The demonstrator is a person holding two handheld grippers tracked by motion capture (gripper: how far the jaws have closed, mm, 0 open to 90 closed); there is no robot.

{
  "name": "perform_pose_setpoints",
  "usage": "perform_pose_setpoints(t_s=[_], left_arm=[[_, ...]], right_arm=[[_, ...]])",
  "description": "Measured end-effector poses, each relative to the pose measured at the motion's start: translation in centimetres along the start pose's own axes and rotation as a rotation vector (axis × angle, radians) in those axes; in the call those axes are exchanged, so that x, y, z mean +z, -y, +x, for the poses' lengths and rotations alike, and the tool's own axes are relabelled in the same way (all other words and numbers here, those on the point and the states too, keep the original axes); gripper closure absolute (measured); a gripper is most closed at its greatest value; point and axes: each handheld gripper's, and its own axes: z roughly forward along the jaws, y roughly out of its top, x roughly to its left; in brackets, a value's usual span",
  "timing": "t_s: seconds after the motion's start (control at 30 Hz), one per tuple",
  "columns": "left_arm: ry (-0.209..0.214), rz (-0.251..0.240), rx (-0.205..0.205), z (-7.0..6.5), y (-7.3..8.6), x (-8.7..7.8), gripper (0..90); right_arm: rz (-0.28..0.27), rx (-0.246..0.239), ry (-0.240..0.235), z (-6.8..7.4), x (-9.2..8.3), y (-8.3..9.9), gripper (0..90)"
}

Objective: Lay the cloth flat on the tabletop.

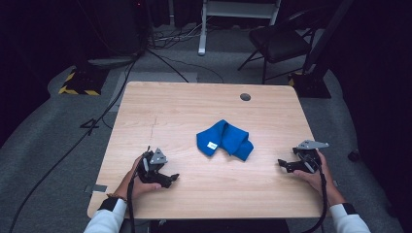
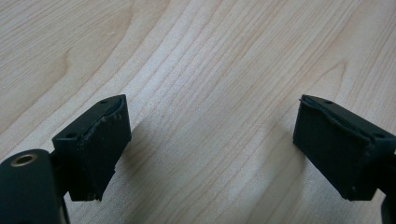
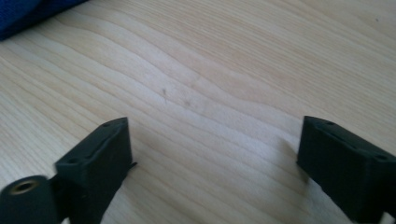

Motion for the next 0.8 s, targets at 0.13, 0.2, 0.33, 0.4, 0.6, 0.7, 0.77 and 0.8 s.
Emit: perform_pose_setpoints(t_s=[0.13,0.2,0.33,0.4,0.6,0.7,0.77,0.8], left_arm=[[0.000,0.000,0.001,0.0,0.0,0.0,11.5],[0.001,0.000,0.000,0.0,0.0,0.0,11.5],[0.000,0.000,0.000,0.0,0.0,0.0,11.5],[0.001,0.000,0.000,0.0,0.0,0.0,11.5],[-0.002,0.000,0.000,0.0,0.0,0.0,11.5],[-0.002,0.000,-0.001,0.0,0.0,0.0,11.5],[-0.002,0.000,-0.004,0.0,0.0,0.0,11.6],[-0.003,0.000,-0.004,0.0,0.0,0.0,11.6]], right_arm=[[-0.051,-0.045,-0.018,1.1,0.3,-1.6,27.2],[-0.086,-0.053,-0.039,1.7,0.3,-2.5,29.6],[-0.123,-0.079,-0.073,3.0,0.8,-4.4,32.7],[-0.137,-0.092,-0.082,3.4,1.0,-4.9,34.2],[-0.148,-0.119,-0.172,6.0,2.9,-7.2,34.5],[-0.131,-0.153,-0.195,7.2,3.8,-7.8,34.2],[-0.127,-0.164,-0.197,7.6,4.0,-8.0,34.8],[-0.117,-0.183,-0.199,8.2,4.5,-8.2,36.5]])
